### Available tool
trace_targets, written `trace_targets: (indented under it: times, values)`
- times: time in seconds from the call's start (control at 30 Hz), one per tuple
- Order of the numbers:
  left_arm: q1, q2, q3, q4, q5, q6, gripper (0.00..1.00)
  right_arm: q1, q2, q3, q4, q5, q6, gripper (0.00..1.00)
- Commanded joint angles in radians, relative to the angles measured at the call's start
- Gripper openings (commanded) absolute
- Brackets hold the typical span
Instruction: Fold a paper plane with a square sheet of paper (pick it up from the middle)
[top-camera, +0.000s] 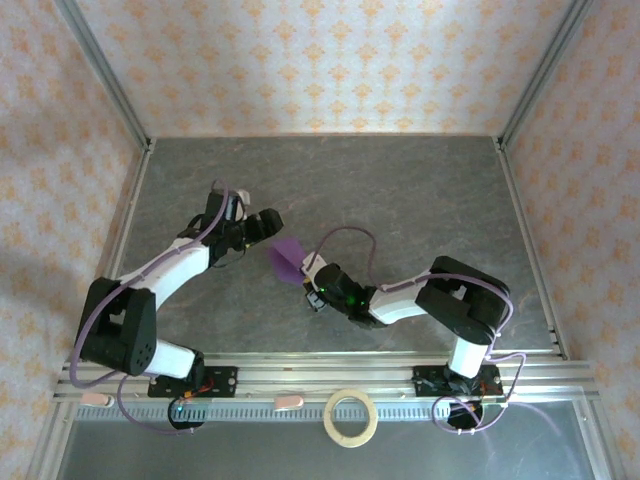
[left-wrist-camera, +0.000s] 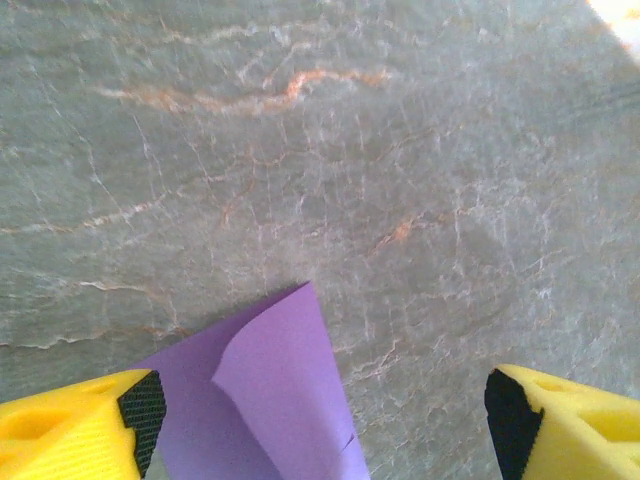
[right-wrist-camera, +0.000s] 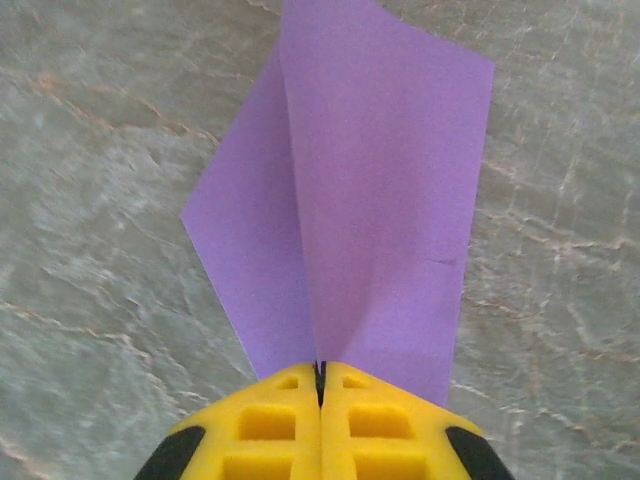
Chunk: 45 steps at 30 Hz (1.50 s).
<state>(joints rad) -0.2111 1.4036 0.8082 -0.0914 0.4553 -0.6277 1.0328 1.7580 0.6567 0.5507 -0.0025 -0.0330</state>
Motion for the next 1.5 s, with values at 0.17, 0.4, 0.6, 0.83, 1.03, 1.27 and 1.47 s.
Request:
trace_targets:
  times: [0.17,0.4,0.6,0.83,1.03,1.27,1.47]
  values:
    - [0.007,-0.064,-0.077,-0.014,-0.012,-0.022,0.85,-0.025,-0.024,-0.004,-0.014,-0.116,0.215,0.00]
    - [0.007,-0.072,-0.102,0.001,0.022,-0.017,0.80,-0.066,-0.023,0.008,-0.010,-0.213,0.290,0.00]
    - [0.007,-0.072,-0.117,0.026,0.052,-0.014,0.74,-0.103,-0.045,0.014,0.008,-0.330,0.354,0.00]
    - [0.007,-0.054,-0.141,0.116,0.169,-0.005,0.77,-0.122,-0.050,0.017,-0.006,-0.370,0.344,0.00]
    - [-0.014,0.014,-0.115,0.134,0.183,-0.024,0.83,-0.122,-0.043,0.017,-0.022,-0.317,0.306,0.00]
    - [-0.084,0.159,-0.008,0.051,0.114,-0.011,0.82,-0.117,-0.057,0.006,-0.014,-0.287,0.252,0.02]
    - [-0.091,0.241,0.035,0.046,0.113,-0.041,0.71,-0.092,-0.064,0.003,-0.023,-0.226,0.171,0.05]
